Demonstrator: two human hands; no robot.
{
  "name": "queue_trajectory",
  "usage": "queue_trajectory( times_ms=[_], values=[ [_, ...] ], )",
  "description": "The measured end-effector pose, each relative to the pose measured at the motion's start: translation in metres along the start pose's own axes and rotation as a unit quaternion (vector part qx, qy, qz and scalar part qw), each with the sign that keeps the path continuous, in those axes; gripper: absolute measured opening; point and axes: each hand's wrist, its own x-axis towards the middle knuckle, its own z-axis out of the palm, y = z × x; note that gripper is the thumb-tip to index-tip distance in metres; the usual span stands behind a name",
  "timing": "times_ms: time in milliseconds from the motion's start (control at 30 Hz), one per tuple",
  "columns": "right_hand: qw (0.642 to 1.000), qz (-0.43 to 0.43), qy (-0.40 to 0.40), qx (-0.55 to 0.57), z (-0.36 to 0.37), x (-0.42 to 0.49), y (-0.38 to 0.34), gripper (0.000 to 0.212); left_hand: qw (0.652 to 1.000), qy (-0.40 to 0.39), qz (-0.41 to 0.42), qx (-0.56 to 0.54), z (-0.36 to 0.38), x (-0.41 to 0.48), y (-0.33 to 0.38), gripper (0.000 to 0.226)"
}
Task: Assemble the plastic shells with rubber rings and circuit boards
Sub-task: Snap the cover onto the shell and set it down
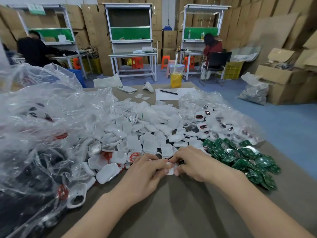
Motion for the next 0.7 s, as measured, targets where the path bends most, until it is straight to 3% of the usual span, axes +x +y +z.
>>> queue_trajectory(
  times_ms=[233,367,533,700],
  values=[
    [0.994,0.020,-0.076,-0.077,-0.019,0.012,-0.019,0.039,0.990,-0.119,-0.071,-0.017,-0.012,0.026,0.003,0.012],
    [0.990,0.033,-0.099,-0.099,-0.023,0.018,-0.029,0.020,0.984,-0.159,-0.074,-0.010,-0.019,0.035,0.007,0.013],
    [0.982,0.019,-0.105,-0.159,-0.027,0.024,-0.041,0.031,0.970,-0.234,-0.059,-0.013,-0.033,0.053,0.009,0.019],
    [0.985,0.001,-0.122,-0.125,-0.027,0.024,-0.037,0.021,0.960,-0.273,-0.054,-0.023,-0.035,0.068,0.008,0.024]
  ],
)
